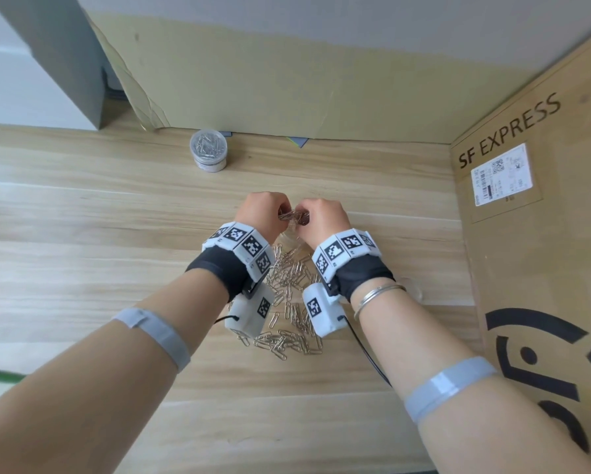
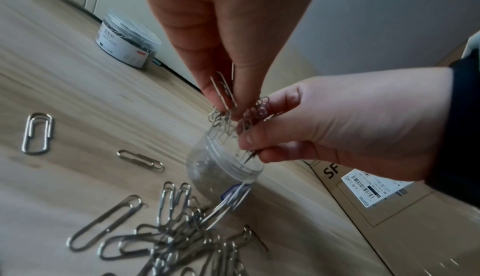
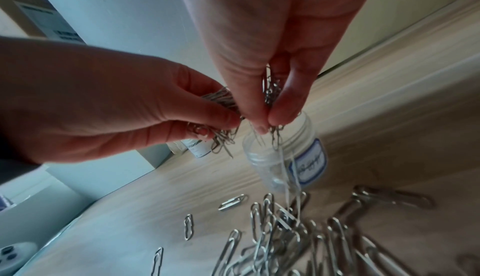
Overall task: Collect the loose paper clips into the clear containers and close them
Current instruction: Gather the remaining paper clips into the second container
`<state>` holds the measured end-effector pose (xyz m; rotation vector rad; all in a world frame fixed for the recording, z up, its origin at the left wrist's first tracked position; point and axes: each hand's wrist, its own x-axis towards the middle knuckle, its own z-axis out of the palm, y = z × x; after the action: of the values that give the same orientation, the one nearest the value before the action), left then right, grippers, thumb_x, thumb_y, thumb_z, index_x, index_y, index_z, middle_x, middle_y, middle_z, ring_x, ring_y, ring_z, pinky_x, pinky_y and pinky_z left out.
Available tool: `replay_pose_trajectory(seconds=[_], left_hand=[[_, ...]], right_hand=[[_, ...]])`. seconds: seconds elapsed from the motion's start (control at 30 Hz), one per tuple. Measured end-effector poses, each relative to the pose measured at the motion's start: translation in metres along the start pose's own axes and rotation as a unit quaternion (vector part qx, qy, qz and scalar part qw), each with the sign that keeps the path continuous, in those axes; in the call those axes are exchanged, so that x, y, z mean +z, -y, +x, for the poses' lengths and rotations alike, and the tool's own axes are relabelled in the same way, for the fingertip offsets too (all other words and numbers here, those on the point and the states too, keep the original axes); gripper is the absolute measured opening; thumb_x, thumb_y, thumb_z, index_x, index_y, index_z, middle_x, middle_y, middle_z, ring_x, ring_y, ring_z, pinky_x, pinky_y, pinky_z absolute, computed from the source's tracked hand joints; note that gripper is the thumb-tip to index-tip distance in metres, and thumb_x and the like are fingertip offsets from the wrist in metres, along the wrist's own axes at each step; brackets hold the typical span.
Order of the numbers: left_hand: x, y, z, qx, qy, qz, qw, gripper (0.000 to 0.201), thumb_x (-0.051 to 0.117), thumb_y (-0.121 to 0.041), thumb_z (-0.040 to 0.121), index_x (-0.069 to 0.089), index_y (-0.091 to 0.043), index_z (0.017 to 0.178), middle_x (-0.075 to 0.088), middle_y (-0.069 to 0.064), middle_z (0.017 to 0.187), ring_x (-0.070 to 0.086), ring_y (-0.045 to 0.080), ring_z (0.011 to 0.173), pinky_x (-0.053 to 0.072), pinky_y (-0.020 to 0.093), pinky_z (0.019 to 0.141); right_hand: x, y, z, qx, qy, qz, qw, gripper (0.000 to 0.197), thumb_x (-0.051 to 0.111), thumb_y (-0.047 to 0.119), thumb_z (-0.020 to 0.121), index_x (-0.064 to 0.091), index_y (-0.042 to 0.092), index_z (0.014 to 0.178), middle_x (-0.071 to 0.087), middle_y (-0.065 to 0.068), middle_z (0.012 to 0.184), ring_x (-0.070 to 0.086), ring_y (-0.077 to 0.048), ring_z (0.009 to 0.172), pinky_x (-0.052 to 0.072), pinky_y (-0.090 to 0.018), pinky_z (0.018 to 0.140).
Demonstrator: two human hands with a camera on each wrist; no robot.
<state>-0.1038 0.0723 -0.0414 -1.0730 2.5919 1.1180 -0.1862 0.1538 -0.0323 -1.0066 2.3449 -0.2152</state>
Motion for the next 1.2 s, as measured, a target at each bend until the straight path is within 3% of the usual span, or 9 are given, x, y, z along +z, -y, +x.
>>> replay_pose_trajectory(seconds=[0.13, 0.3, 0.4, 0.63, 0.8, 0.93, 1.07, 1.13, 1.2], left_hand=[[0.001, 0.0, 0.002, 0.0, 0.004, 0.004, 1.0, 0.019, 0.055, -0.004, 0.082, 0.066, -0.007, 0.097, 0.069, 0.014, 0.098, 0.062, 0.029, 0.093, 0.044, 0.029, 0.074], [0.004, -0.005, 0.005, 0.002, 0.011, 0.013, 1.0, 0.019, 0.059, -0.006, 0.082, 0.065, -0.007, 0.1, 0.069, 0.014, 0.101, 0.062, 0.03, 0.096, 0.048, 0.033, 0.08], [0.006, -0.009, 0.006, -0.001, 0.017, 0.018, 1.0, 0.018, 0.06, -0.008, 0.083, 0.064, -0.008, 0.1, 0.069, 0.013, 0.102, 0.061, 0.029, 0.097, 0.049, 0.035, 0.082], [0.013, -0.017, 0.009, 0.015, 0.013, 0.013, 1.0, 0.018, 0.057, -0.009, 0.085, 0.064, -0.008, 0.101, 0.068, 0.011, 0.104, 0.061, 0.027, 0.098, 0.045, 0.028, 0.076], [0.012, -0.014, 0.007, 0.019, 0.023, -0.009, 1.0, 0.026, 0.061, -0.015, 0.085, 0.064, -0.012, 0.111, 0.068, 0.005, 0.112, 0.062, 0.02, 0.104, 0.046, 0.024, 0.086], [0.01, -0.012, 0.005, 0.01, 0.004, -0.068, 0.998, 0.025, 0.055, -0.02, 0.089, 0.066, -0.011, 0.109, 0.07, 0.008, 0.108, 0.065, 0.021, 0.1, 0.048, 0.024, 0.087], [0.007, -0.003, 0.011, -0.013, -0.053, -0.176, 0.983, 0.025, 0.044, -0.008, 0.093, 0.062, -0.006, 0.109, 0.071, 0.014, 0.101, 0.067, 0.026, 0.09, 0.054, 0.035, 0.085], [0.005, 0.008, 0.02, -0.008, -0.079, -0.108, 0.991, 0.039, 0.035, 0.006, 0.089, 0.058, -0.008, 0.117, 0.066, 0.012, 0.112, 0.061, 0.026, 0.102, 0.048, 0.032, 0.09], [0.004, 0.02, 0.027, 0.0, -0.034, -0.007, 0.999, 0.061, 0.03, 0.017, 0.082, 0.047, -0.016, 0.132, 0.053, 0.009, 0.133, 0.047, 0.026, 0.121, 0.04, 0.034, 0.103]], right_hand=[[0.001, -0.001, 0.001, -0.004, 0.001, 0.012, 1.0, 0.022, 0.062, 0.014, 0.083, 0.068, 0.017, 0.104, 0.072, -0.005, 0.103, 0.065, -0.024, 0.099, 0.054, -0.033, 0.086], [-0.008, -0.008, -0.001, 0.003, 0.001, 0.05, 0.999, 0.025, 0.061, 0.013, 0.084, 0.067, 0.017, 0.107, 0.072, -0.003, 0.102, 0.066, -0.021, 0.097, 0.051, -0.025, 0.083], [-0.011, -0.018, -0.003, 0.022, -0.025, 0.095, 0.995, 0.022, 0.059, 0.009, 0.085, 0.067, 0.018, 0.104, 0.073, -0.004, 0.096, 0.069, -0.021, 0.088, 0.055, -0.031, 0.084], [-0.004, -0.047, -0.01, 0.069, -0.035, 0.089, 0.993, 0.019, 0.053, 0.009, 0.088, 0.067, 0.018, 0.097, 0.074, -0.001, 0.086, 0.07, -0.02, 0.082, 0.057, -0.031, 0.078], [0.001, -0.059, -0.014, 0.083, -0.029, 0.083, 0.993, 0.02, 0.053, 0.009, 0.088, 0.068, 0.019, 0.098, 0.073, -0.001, 0.09, 0.069, -0.018, 0.085, 0.054, -0.025, 0.079], [0.004, -0.057, -0.006, 0.062, -0.036, 0.056, 0.996, 0.026, 0.049, 0.01, 0.09, 0.068, 0.021, 0.105, 0.07, -0.001, 0.106, 0.066, -0.018, 0.092, 0.053, -0.027, 0.082], [0.003, -0.056, 0.008, 0.002, -0.041, 0.038, 0.998, 0.046, 0.044, 0.001, 0.09, 0.054, 0.022, 0.13, 0.053, -0.001, 0.137, 0.054, -0.019, 0.119, 0.042, -0.029, 0.105], [0.002, -0.056, 0.016, -0.025, -0.01, 0.011, 1.0, 0.062, 0.039, -0.006, 0.089, 0.036, 0.026, 0.142, 0.035, 0.006, 0.151, 0.037, -0.014, 0.136, 0.025, -0.023, 0.113], [0.003, -0.054, 0.024, -0.042, 0.049, -0.035, 0.997, 0.076, 0.036, -0.013, 0.087, 0.018, 0.028, 0.148, 0.016, 0.01, 0.157, 0.017, -0.013, 0.145, 0.013, -0.026, 0.118]])
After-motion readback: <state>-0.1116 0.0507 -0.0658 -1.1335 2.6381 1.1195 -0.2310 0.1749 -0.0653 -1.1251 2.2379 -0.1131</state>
